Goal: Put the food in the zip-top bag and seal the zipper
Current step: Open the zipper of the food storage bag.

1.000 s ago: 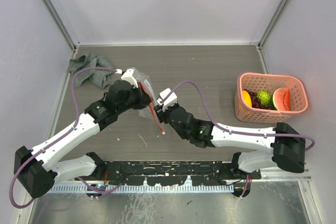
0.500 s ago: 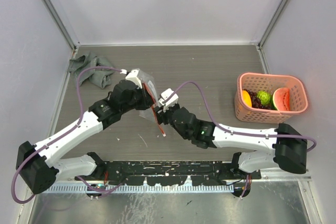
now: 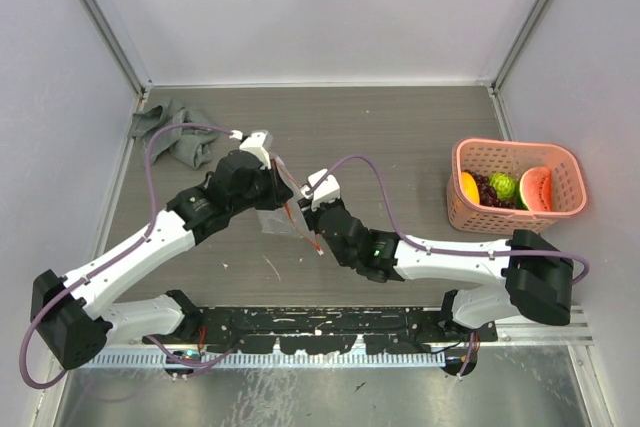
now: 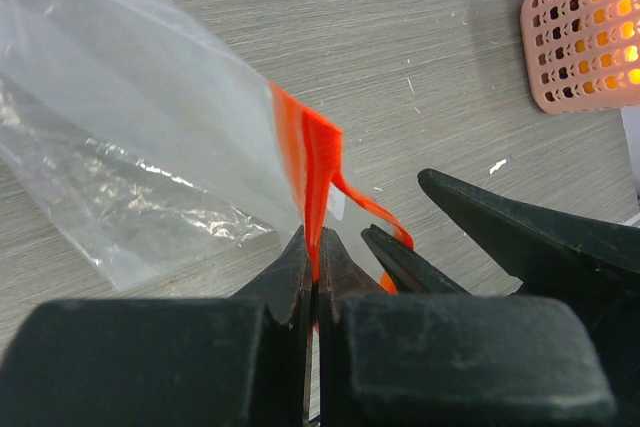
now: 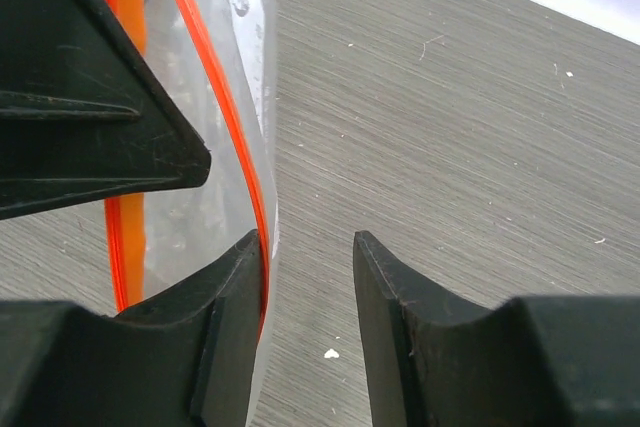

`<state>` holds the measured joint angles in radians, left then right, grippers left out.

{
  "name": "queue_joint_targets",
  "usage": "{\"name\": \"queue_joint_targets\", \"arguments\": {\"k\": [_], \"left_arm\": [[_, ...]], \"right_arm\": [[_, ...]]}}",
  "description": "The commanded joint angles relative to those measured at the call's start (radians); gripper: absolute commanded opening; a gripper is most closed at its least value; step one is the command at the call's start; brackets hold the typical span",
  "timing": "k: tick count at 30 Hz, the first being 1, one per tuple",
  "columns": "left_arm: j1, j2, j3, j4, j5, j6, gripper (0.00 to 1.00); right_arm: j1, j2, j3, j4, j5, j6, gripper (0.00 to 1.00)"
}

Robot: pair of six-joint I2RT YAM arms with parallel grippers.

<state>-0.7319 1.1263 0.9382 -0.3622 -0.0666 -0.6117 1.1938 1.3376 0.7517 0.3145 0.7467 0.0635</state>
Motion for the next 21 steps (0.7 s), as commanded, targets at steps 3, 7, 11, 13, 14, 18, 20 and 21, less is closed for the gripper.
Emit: {"name": "queue_joint_targets", "arguments": {"k": [3,7,11,13,14,18,20,21], "left_arm": [[-0.012,0.008,0.082,-0.043,0.028,0.046,0.00],[-0.013,0.014,0.083,-0.046,0.056,0.050,0.00],[-0.015,0.019,0.089,-0.050,0.079,0.052,0.00],[-0.015,0.020,0.092,-0.056,0.084,0.052,0.00],[-0.014,0.017,0.093,-0.058,0.083,0.052,0.00],[-0.021,0.001,0.079,-0.045,0.067,0.039,0.02],[-0.034,-0.005,0.070,-0.035,0.048,0.031,0.07],[-0.045,-0.008,0.064,-0.026,0.034,0.026,0.10]], "right_arm": [[0.002,0.015,0.016,0.054,0.049,0.007,0.45],[0.003,0.030,0.017,0.065,0.030,0.011,0.45],[0.002,0.044,0.015,0.085,0.008,0.010,0.45],[-0.001,0.049,0.012,0.095,0.006,0.014,0.42],[-0.002,0.050,0.013,0.093,0.015,0.021,0.40],[-0.002,0.046,0.027,0.071,0.042,0.059,0.14],[-0.002,0.040,0.031,0.068,0.046,0.083,0.04],[-0.002,0.038,0.035,0.065,0.051,0.096,0.01]]}}
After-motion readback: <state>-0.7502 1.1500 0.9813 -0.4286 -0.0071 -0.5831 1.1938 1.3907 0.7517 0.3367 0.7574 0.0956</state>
